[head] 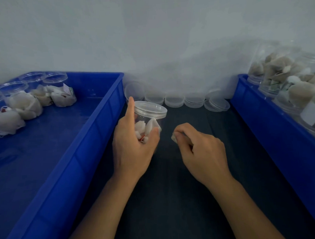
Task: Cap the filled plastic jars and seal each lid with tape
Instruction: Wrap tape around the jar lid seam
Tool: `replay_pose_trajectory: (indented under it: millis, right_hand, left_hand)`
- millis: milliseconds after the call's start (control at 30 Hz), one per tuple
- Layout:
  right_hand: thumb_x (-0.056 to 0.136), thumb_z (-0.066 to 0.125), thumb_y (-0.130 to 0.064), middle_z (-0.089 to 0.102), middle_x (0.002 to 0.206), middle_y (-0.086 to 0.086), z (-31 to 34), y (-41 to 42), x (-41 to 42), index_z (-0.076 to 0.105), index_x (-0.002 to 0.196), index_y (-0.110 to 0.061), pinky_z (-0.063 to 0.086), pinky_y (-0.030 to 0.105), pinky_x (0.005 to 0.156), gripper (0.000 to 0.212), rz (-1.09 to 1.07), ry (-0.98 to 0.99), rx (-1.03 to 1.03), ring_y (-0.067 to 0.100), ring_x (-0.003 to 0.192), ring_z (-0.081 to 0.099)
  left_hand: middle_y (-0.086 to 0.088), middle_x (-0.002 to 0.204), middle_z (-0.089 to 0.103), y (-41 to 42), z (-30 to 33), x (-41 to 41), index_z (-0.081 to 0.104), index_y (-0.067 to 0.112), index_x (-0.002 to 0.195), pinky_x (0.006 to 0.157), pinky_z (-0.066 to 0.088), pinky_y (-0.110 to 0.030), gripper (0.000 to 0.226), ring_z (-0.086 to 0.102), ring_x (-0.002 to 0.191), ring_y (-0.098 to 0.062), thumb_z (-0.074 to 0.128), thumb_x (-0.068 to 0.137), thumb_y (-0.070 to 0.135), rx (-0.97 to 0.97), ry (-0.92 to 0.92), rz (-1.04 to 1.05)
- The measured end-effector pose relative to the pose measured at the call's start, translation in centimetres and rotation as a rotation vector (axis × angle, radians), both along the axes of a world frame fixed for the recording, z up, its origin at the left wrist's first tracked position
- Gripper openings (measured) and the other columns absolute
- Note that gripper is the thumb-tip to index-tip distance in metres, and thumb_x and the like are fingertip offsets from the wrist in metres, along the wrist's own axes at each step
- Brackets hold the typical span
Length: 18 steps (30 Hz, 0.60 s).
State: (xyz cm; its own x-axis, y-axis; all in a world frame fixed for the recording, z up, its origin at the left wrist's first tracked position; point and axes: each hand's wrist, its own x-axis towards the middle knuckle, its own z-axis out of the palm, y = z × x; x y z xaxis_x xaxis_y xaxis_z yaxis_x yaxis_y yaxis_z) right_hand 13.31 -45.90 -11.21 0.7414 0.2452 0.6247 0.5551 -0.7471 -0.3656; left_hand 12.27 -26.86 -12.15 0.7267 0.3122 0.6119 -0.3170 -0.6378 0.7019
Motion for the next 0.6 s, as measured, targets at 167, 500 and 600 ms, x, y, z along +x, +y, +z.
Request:
replay_pose_trajectory:
  millis: [167, 500, 600]
  right_hand:
    - [0.109, 0.038, -0.045, 0.058, 0.065, -0.010, 0.5, -0.3, -0.1, 0.057, 0.102, -0.034, 0.048, 0.039, 0.048, 0.023, -0.026, -0.038, -0.003, 0.013, 0.053, 0.054]
    - [0.108, 0.049, -0.036, 0.047, 0.056, -0.012, 1.0, -0.2, -0.6, 0.057, 0.097, -0.028, 0.041, 0.031, 0.041, 0.015, -0.053, -0.098, -0.060, 0.008, 0.042, 0.043]
    - [0.107, 0.053, -0.034, 0.049, 0.057, -0.012, 1.0, -0.3, -0.6, 0.056, 0.096, -0.027, 0.043, 0.032, 0.042, 0.013, -0.053, -0.078, -0.081, 0.008, 0.043, 0.045]
  left_hand:
    - [0.006, 0.113, 0.051, -1.1, 1.2, -1.2, 0.014, 0.040, 0.169, 0.073, 0.038, -0.023, 0.092, 0.054, 0.099, -0.009, 0.063, 0.093, 0.055, 0.259, 0.056, 0.084]
    - [0.008, 0.106, 0.045, -2.1, 1.6, -2.1, 0.003, 0.055, 0.163, 0.058, 0.028, -0.019, 0.093, 0.049, 0.078, -0.002, 0.044, 0.084, 0.081, 0.330, 0.232, 0.078]
    - [0.008, 0.107, 0.045, -2.2, 1.6, -2.1, 0.006, 0.055, 0.163, 0.058, 0.028, -0.019, 0.092, 0.050, 0.080, -0.004, 0.044, 0.083, 0.080, 0.335, 0.233, 0.081]
